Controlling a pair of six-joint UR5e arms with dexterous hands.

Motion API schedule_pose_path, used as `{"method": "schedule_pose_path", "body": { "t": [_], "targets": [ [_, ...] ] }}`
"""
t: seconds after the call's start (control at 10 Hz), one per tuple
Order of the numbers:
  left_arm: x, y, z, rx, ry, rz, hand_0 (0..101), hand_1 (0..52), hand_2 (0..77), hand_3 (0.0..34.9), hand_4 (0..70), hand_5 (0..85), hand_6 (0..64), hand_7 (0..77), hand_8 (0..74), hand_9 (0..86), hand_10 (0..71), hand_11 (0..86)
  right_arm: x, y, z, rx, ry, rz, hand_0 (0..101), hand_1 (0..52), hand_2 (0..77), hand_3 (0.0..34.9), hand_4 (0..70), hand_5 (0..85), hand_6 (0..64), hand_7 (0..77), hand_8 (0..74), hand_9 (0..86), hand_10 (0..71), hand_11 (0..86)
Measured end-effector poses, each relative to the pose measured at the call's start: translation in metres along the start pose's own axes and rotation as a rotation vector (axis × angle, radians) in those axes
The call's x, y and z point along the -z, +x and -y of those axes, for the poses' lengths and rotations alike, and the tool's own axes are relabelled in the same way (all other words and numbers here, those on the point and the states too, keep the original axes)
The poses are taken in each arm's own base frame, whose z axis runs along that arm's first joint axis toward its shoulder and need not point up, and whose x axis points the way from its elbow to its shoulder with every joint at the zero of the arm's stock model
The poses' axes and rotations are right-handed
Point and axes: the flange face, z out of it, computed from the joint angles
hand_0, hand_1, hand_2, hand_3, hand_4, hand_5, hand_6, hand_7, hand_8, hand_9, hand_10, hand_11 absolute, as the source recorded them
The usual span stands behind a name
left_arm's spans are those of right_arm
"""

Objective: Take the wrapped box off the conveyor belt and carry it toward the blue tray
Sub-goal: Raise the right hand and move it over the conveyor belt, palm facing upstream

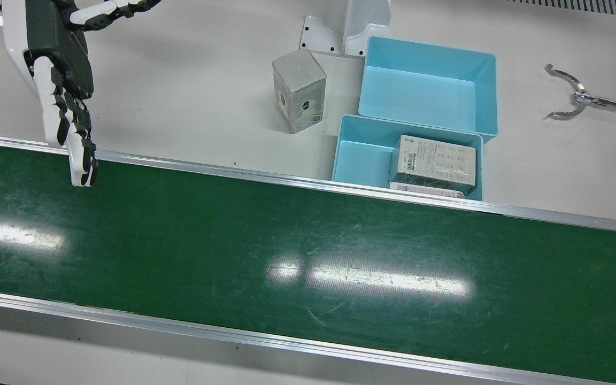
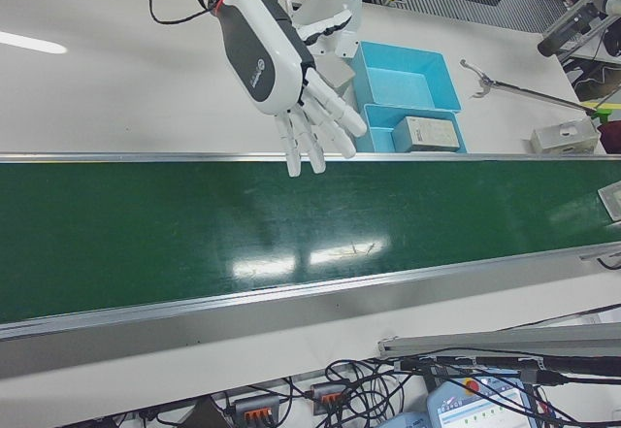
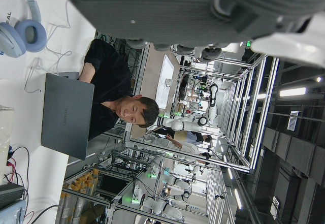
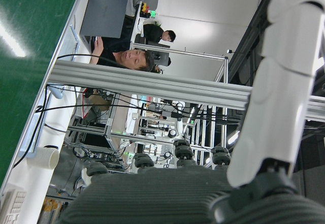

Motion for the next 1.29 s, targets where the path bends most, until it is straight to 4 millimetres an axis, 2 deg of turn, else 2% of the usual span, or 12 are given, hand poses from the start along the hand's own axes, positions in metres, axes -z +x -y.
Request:
{"method": "schedule_pose_path", "body": {
  "t": [0.1, 0.2, 0.4, 0.6, 0.7, 0.8, 0.9, 1.1, 1.29],
  "targets": [
    [0.000, 0.000, 0.000, 0.000, 0.000, 0.000, 0, 0.0, 0.5, 0.0, 0.0, 0.5, 0.0, 0.0, 0.0, 0.0, 0.0, 0.0, -0.014, 0.002, 0.008, 0.002, 0.024, 0.007, 45, 8.7, 1.6, 22.9, 0.0, 2.2, 0.0, 0.0, 0.0, 1.6, 0.0, 1.6],
    [0.000, 0.000, 0.000, 0.000, 0.000, 0.000, 0, 0.0, 0.5, 0.0, 0.0, 1.1, 0.0, 0.0, 0.0, 0.0, 0.5, 0.0, -0.033, 0.006, 0.015, -0.004, 0.047, 0.014, 45, 8.7, 1.6, 22.9, 0.0, 2.2, 0.0, 0.0, 0.0, 1.6, 0.0, 1.6],
    [0.000, 0.000, 0.000, 0.000, 0.000, 0.000, 0, 0.0, 0.5, 0.0, 0.0, 1.1, 0.0, 0.0, 0.0, 0.0, 0.0, 0.0, -0.075, 0.017, 0.024, -0.035, 0.074, 0.037, 43, 8.7, 1.6, 16.1, 0.0, 1.6, 0.0, 0.0, 1.1, 1.6, 0.0, 1.6],
    [0.000, 0.000, 0.000, 0.000, 0.000, 0.000, 0, 0.0, 1.1, 0.0, 0.0, 1.1, 0.0, 0.0, 0.0, 0.0, 0.0, 0.0, -0.099, 0.024, 0.022, -0.066, 0.034, 0.055, 42, 8.7, 1.6, 16.9, 0.0, 1.6, 0.0, 0.0, 1.1, 1.6, 0.0, 1.6],
    [0.000, 0.000, 0.000, 0.000, 0.000, 0.000, 0, 0.0, 0.5, 0.0, 0.0, 1.1, 0.0, 0.0, 0.0, 0.0, 0.0, 0.0, -0.107, 0.028, 0.023, -0.078, 0.008, 0.061, 43, 10.4, 6.5, 12.7, 0.0, 1.6, 0.0, 0.0, 2.7, 1.6, 0.0, 1.6],
    [0.000, 0.000, 0.000, 0.000, 0.000, 0.000, 0, 0.0, 0.5, 0.0, 0.0, 1.1, 0.0, 0.0, 0.0, 0.0, 0.0, 0.0, -0.117, 0.034, 0.027, -0.092, -0.030, 0.068, 43, 10.9, 5.5, 8.1, 0.0, 1.6, 0.0, 0.0, 2.7, 1.6, 0.0, 1.6],
    [0.000, 0.000, 0.000, 0.000, 0.000, 0.000, 0, 0.0, 0.5, 0.0, 0.0, 1.1, 0.0, 0.0, 0.0, 0.0, 0.0, 0.0, -0.122, 0.041, 0.034, -0.106, -0.065, 0.068, 43, 10.9, 5.5, 8.1, 0.0, 1.6, 0.0, 0.0, 2.7, 1.6, 0.0, 1.6],
    [0.000, 0.000, 0.000, 0.000, 0.000, 0.000, 0, 0.0, 0.5, 0.0, 0.0, 1.1, 0.0, 0.0, 0.0, 0.0, 0.5, 0.0, -0.122, 0.052, 0.043, -0.120, -0.102, 0.055, 42, 9.3, 4.9, 0.0, 0.0, 1.6, 0.0, 0.0, 4.4, 1.6, 1.6, 1.1],
    [0.000, 0.000, 0.000, 0.000, 0.000, 0.000, 0, 0.0, 0.5, 0.0, 0.0, 1.1, 0.0, 0.0, 0.0, 0.0, 0.0, 0.0, -0.120, 0.052, 0.043, -0.116, -0.095, 0.050, 41, 9.3, 4.9, 0.0, 0.0, 1.1, 0.0, 0.0, 4.4, 4.4, 0.0, 1.1]
  ]
}}
